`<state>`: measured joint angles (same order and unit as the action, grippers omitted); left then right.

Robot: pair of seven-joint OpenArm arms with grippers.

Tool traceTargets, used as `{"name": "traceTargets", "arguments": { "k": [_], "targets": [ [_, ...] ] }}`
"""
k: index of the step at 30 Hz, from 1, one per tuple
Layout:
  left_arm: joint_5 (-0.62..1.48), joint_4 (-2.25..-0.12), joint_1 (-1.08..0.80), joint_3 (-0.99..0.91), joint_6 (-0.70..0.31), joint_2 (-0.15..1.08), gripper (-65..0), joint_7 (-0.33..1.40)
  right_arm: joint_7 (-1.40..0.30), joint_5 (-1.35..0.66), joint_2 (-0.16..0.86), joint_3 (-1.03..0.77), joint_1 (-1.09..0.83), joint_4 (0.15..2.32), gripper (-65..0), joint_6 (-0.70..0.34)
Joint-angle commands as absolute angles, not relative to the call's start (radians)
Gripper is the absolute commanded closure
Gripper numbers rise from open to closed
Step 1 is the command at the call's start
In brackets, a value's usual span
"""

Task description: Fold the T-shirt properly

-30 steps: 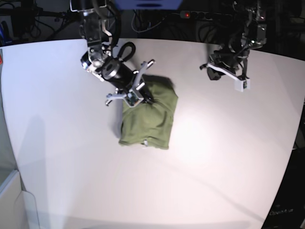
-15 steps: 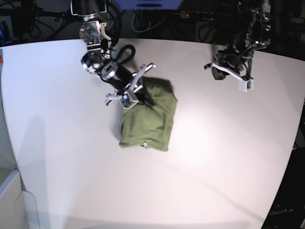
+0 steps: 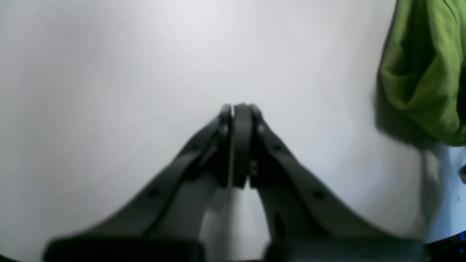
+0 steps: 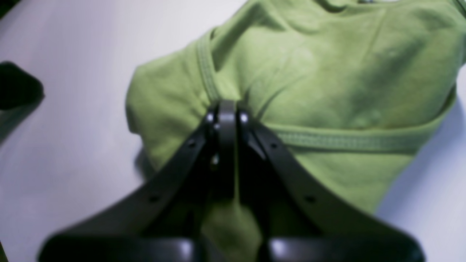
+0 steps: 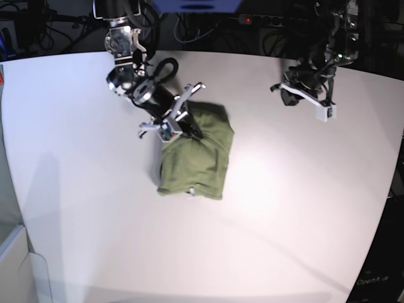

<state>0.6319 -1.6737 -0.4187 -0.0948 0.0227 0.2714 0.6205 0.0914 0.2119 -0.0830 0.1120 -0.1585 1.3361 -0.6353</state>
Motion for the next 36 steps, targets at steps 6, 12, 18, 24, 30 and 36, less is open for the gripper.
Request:
{"name": "traceTargets", "arguments": {
  "k": [6,12,18,24,30,36],
  "targets": [
    [0.618,-1.678,-0.427,-0.094,0.033,0.278,-1.5,0.641,0.041,0.239,-0.05,0.116,-0.171,1.465,0.0,-0.627],
    [0.618,-1.678,-0.427,-0.094,0.033,0.278,-1.5,0.641,-0.025,0.239,-0.048,0.116,-0.2,1.629,0.0,-0.631],
    [0.624,-1.679,-0.427,-0.094,0.033,0.278,-1.5,0.641,-0.064,0.239,-0.048,0.11,-0.283,1.81,0.0,-0.631],
    [0.624,-1.797,-0.493,-0.094,0.031,0.308,-1.5,0.631,-0.064,0.239,-0.031,0.03,-0.418,1.894,0.0,-0.627],
    [0.628,-1.98,-0.565,-0.113,0.031,0.364,-1.5,0.633,-0.019,0.234,-0.042,-0.094,-0.573,1.922,0.0,-0.627],
    [0.628,-2.057,-0.656,-0.165,0.03,0.383,-1.5,0.642,0.185,0.234,-0.134,-0.26,-0.748,1.917,0.0,-0.628]
  ]
}}
